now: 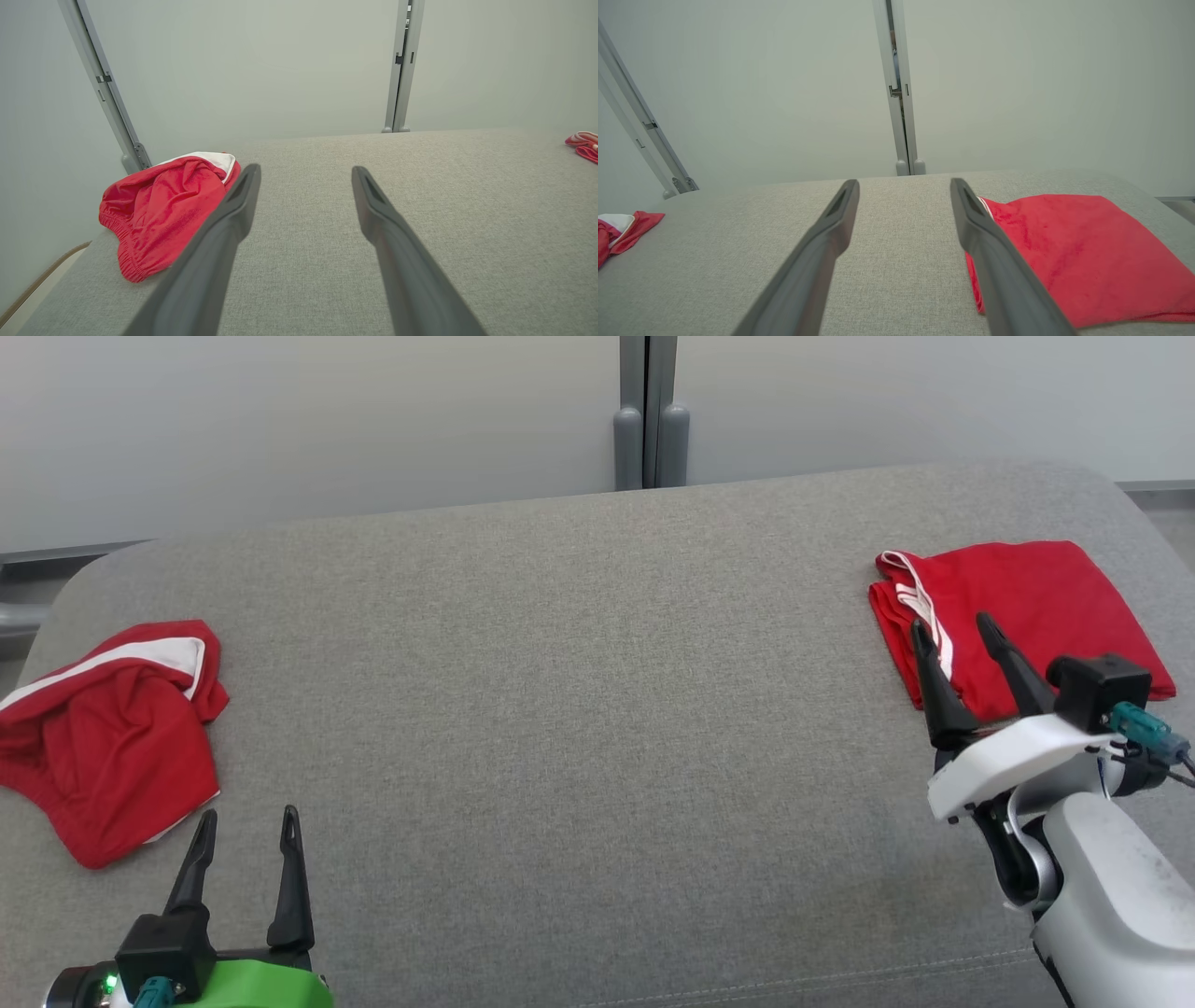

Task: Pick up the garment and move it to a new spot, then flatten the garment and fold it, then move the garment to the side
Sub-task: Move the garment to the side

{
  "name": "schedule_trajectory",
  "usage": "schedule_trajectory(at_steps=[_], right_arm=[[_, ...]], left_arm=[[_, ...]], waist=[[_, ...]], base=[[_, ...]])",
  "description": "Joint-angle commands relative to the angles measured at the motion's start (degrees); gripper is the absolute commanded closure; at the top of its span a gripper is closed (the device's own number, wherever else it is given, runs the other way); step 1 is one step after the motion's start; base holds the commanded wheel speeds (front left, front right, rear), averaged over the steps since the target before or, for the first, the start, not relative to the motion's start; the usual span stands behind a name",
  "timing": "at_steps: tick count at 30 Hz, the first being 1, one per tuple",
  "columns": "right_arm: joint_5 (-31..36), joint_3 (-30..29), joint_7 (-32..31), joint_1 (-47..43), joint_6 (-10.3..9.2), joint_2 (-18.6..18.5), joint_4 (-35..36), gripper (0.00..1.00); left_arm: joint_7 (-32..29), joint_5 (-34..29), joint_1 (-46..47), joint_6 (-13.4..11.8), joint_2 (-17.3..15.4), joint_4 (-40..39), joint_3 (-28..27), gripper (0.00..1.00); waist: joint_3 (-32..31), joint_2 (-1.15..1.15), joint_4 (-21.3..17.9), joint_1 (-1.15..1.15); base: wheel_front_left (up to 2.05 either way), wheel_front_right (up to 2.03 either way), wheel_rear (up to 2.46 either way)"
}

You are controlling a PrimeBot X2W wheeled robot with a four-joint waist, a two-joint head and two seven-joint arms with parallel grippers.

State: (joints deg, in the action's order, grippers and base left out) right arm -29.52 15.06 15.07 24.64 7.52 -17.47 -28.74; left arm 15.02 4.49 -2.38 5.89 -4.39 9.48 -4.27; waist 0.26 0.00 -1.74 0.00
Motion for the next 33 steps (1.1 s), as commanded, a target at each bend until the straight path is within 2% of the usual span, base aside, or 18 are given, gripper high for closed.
schedule_trajectory(at_steps=[1, 3, 9, 16, 22, 33], right_arm=[[1.5, -0.9, 0.2, -1.9, -0.07, 0.4, 1.1, 0.00], [3.5, -2.0, 0.2, -5.1, -0.06, 2.4, 2.9, 0.00], [7.7, -5.3, 0.2, -10.4, -0.06, 4.6, 6.0, 0.00], [12.0, -6.4, 0.2, -15.5, -0.06, 6.0, 8.7, 0.00], [11.2, -5.0, -0.3, -17.8, -0.08, 4.6, 9.8, 0.00], [11.9, -5.7, -0.3, -18.8, -0.06, 5.2, 8.9, 0.00]], left_arm=[[0.1, 0.5, -0.7, -0.1, -0.2, 0.0, -0.4, 0.00], [0.1, 0.6, -1.1, -0.3, 0.0, 0.1, -0.5, 0.00], [0.1, 0.7, -2.0, -0.3, 0.2, 0.3, -0.7, 0.00], [0.1, 1.4, -3.1, -0.1, 0.3, 0.3, -1.3, 0.00], [0.1, 3.5, -4.0, 0.8, -0.6, 0.5, -1.0, 0.00], [0.1, 4.7, -4.9, 1.1, -1.3, 0.2, -1.3, 0.00]], waist=[[-0.4, 0.00, 0.1, 0.00], [-0.9, 0.00, 0.0, 0.00], [-2.0, 0.00, 0.0, 0.00], [-3.0, 0.00, -0.2, 0.00], [-3.4, 0.00, -0.7, 0.00], [-3.7, 0.00, -1.0, 0.00]], base=[[0.00, 0.00, 0.00], [0.00, 0.00, 0.00], [0.00, 0.00, 0.00], [0.00, 0.00, 0.00], [0.00, 0.00, 0.00], [0.00, 0.00, 0.00]])
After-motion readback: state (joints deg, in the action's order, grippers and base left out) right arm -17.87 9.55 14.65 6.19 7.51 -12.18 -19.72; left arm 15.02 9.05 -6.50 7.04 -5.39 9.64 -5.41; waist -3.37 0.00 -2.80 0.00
